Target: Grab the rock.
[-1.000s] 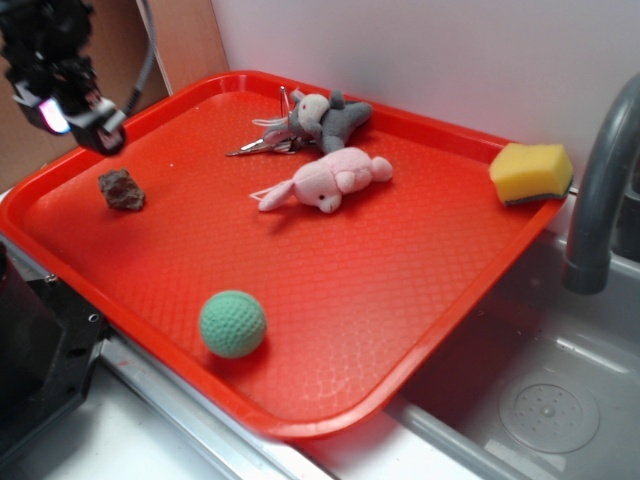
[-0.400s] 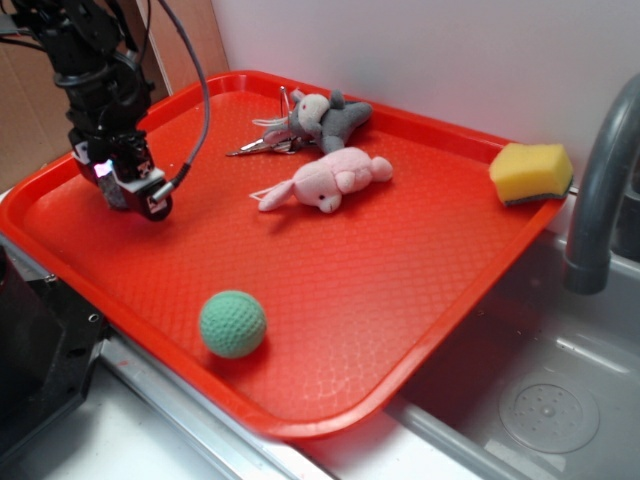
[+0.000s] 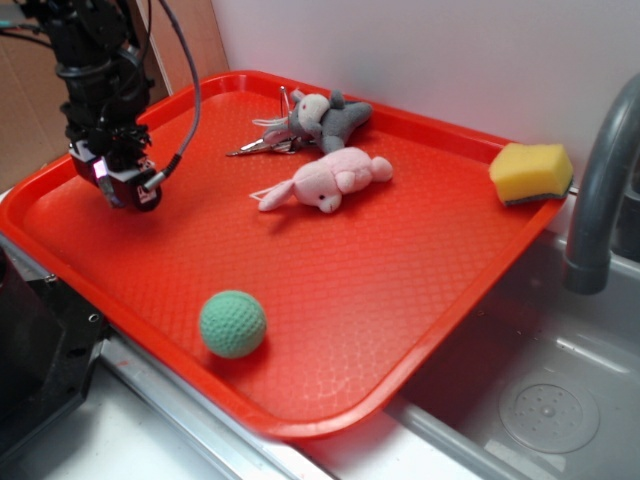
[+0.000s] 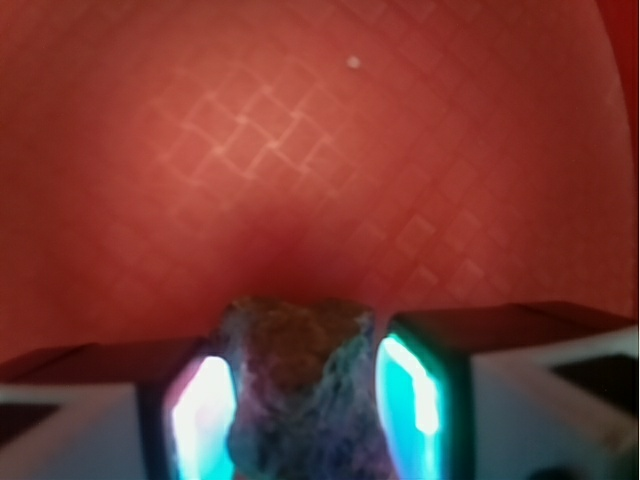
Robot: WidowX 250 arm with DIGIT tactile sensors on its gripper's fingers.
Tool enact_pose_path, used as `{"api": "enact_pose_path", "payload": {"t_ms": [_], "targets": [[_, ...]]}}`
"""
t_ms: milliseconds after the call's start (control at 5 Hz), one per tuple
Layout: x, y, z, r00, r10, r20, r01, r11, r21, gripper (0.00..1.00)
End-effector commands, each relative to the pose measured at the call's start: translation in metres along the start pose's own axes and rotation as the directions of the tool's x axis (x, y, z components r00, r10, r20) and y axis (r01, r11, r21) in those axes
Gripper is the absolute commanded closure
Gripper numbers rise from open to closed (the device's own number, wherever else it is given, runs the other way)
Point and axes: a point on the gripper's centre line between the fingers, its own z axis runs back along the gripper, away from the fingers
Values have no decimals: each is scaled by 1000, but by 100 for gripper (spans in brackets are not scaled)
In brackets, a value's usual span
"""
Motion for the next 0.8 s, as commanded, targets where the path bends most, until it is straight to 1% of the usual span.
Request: {"api": "enact_pose_path", "payload": {"t_ms": [0, 200, 400, 600], "targets": [[4, -25, 85, 983, -44, 180, 32, 997, 69, 100], [8, -50, 136, 977, -39, 209, 22, 996, 83, 100], [-4, -58, 186, 978, 27, 205, -42, 996, 72, 100], [-18, -53, 203, 974, 99, 203, -113, 992, 57, 100]]}}
